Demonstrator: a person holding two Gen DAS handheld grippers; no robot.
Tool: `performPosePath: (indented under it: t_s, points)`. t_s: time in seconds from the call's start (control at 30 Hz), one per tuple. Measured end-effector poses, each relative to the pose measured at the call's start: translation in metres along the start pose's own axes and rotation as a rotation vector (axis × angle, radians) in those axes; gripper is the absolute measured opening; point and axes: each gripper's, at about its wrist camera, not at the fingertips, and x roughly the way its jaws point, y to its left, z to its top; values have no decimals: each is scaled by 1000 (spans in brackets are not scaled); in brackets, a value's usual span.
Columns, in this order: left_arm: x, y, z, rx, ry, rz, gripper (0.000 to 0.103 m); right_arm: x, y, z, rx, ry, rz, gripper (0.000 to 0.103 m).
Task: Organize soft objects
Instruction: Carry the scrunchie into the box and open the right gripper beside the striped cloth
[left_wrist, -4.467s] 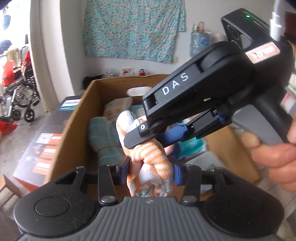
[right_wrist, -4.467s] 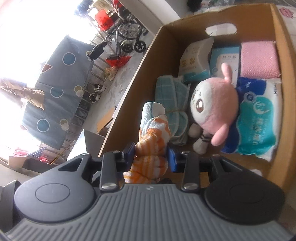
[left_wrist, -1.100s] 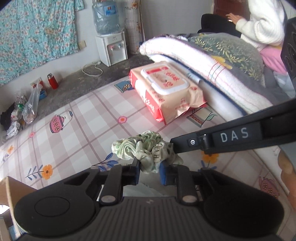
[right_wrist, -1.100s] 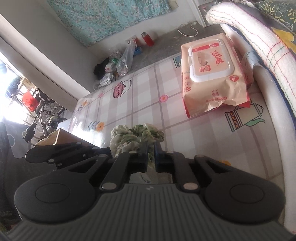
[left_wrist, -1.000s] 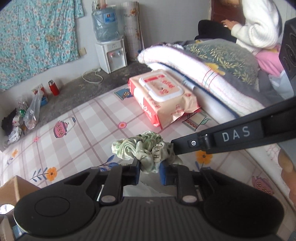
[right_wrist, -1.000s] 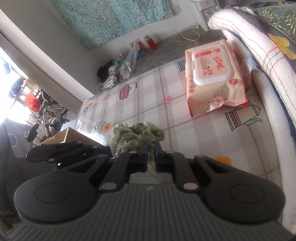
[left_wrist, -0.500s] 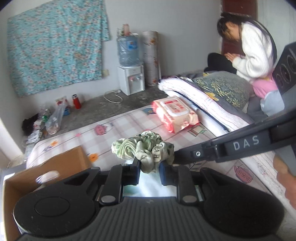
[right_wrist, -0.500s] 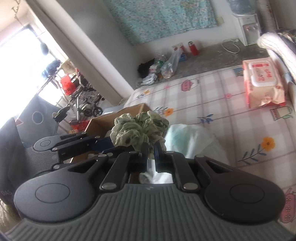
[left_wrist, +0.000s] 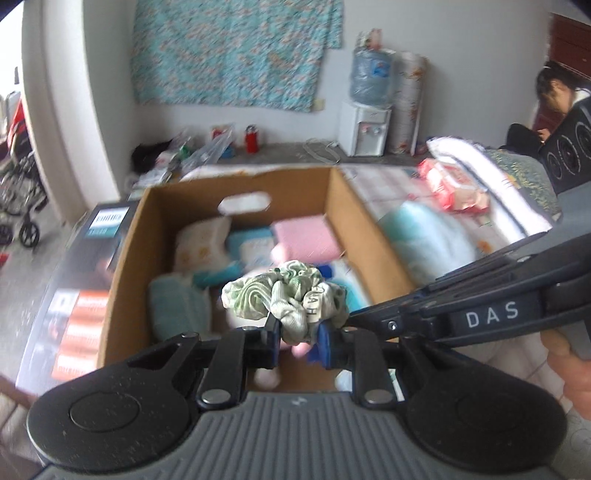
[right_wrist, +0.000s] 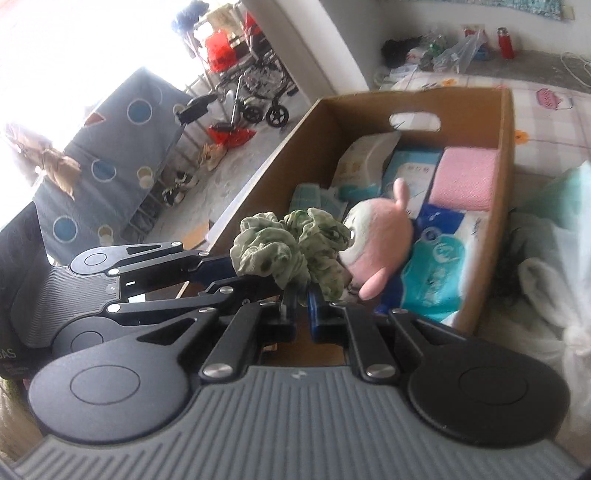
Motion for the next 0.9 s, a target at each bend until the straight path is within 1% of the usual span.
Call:
performPosePath:
  t_s: [0.17, 0.27, 0.37, 0.43, 0.47, 0.5, 0.57, 0.6, 0.63, 0.73, 0.9]
  points:
    - [16, 34, -30, -47, 104, 22, 21, 47, 14, -8, -3, 121, -5, 7]
    - [26, 46, -41, -49, 158, 30, 22, 68, 17, -13, -41, 167, -43, 8]
    - [35, 43, -48, -37, 203, 26, 26, 80, 21, -17, -76, 202, -78, 8]
    - [38, 43, -54, -23, 229, 19, 35, 84, 17, -19, -83, 221, -93, 10]
    - [38, 40, -56, -16, 237, 19, 36, 84, 17, -19, -82, 230, -97, 11]
    - [38, 40, -58, -8, 240, 18, 36, 84, 18, -20, -80, 235, -100, 12]
    - [35, 40, -58, 4, 231, 19, 39, 82, 16, -21, -86, 236, -107, 19]
    - [33, 40, -58, 7, 225, 19, 43, 81, 17, -21, -89, 233, -111, 21]
    - [31, 40, -57, 9, 219, 18, 45, 79, 16, -21, -90, 229, -114, 23]
    - [27, 41, -55, 4, 210, 19, 45, 77, 13, -21, -86, 217, -112, 24]
    - [25, 41, -54, -8, 171, 30, 44, 63, 11, -17, -81, 166, -104, 25]
